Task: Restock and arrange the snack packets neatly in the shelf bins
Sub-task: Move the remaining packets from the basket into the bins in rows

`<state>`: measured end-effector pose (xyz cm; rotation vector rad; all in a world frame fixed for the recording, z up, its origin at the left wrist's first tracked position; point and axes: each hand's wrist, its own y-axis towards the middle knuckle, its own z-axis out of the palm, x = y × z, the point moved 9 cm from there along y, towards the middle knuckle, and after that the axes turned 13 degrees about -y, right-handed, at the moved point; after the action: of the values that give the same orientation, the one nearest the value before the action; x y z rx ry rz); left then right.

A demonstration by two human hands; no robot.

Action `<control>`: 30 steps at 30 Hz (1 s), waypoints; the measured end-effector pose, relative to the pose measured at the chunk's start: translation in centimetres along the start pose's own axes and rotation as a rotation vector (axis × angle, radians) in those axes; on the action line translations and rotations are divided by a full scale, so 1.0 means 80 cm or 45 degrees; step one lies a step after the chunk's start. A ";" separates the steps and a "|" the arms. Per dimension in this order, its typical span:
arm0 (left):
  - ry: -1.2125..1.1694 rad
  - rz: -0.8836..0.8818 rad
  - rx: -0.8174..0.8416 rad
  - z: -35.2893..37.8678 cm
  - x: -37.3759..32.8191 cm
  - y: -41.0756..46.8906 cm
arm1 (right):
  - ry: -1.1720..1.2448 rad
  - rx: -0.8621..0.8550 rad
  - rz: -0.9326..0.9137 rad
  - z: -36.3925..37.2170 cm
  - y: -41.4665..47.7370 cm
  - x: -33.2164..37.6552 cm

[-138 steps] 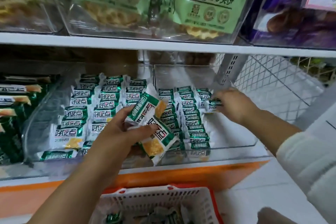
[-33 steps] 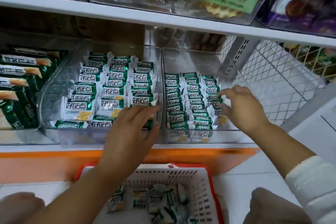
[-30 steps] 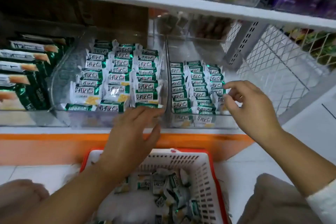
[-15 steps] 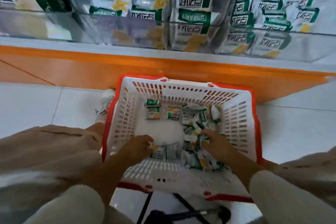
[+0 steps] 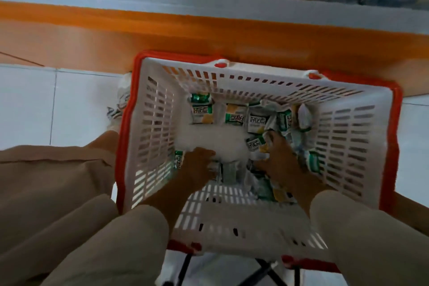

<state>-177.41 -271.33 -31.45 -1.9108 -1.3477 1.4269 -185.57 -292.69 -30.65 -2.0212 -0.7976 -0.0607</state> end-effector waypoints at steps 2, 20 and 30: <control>0.045 -0.048 0.068 0.008 0.009 0.004 | -0.056 0.021 0.021 0.004 0.004 -0.003; -0.730 -0.126 -0.313 -0.055 -0.032 -0.023 | 0.393 -0.093 0.022 -0.028 -0.032 0.026; -1.457 0.169 -0.358 -0.148 -0.192 -0.136 | 1.185 -0.349 -0.127 -0.182 -0.173 0.100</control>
<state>-172.06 -277.05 -10.67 -1.2762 -1.9514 2.7147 -183.19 -295.02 -9.26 -1.8867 -0.2848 -1.1264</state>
